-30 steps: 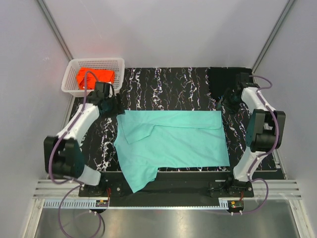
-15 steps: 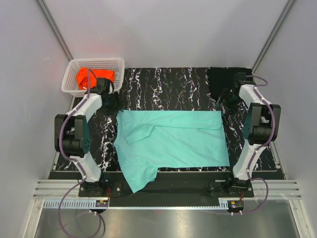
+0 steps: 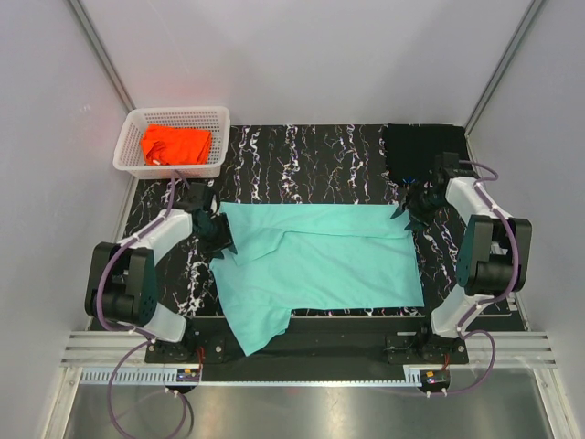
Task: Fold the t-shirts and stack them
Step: Fold the tshirt
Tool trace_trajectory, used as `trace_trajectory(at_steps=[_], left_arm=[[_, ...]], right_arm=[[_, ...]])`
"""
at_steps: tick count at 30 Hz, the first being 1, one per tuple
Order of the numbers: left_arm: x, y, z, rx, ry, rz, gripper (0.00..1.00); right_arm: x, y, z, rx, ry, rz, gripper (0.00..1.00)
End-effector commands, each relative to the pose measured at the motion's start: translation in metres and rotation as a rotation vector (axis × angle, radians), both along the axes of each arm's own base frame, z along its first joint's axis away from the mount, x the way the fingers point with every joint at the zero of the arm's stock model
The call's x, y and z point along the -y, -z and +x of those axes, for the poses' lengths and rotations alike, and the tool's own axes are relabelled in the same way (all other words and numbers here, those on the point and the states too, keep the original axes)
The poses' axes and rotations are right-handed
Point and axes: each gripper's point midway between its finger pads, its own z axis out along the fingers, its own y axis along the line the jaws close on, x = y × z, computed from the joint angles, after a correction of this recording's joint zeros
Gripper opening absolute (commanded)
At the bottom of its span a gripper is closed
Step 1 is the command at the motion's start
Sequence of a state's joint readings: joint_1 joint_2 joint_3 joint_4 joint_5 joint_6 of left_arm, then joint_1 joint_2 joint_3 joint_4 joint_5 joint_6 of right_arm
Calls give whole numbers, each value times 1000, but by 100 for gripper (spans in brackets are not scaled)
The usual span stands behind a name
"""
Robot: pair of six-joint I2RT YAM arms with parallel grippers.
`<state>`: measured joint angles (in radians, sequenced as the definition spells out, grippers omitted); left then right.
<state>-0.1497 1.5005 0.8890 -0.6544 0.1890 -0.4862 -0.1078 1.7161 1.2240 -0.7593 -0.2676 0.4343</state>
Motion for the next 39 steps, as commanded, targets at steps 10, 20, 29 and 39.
trace_trajectory(at_steps=[10, 20, 29, 39], left_arm=[[22, 10, 8, 30, -20, -83, 40], [25, 16, 8, 13, -27, -97, 37], [28, -1, 15, 74, -26, -121, 6], [34, -31, 29, 142, -5, -156, 0]], right_arm=[[-15, -4, -10, 50, 6, 89, 58], [-15, 12, -12, 5, 51, 102, 57], [8, 23, -3, -4, 158, 84, 49], [8, 34, -12, -32, 217, 130, 45]])
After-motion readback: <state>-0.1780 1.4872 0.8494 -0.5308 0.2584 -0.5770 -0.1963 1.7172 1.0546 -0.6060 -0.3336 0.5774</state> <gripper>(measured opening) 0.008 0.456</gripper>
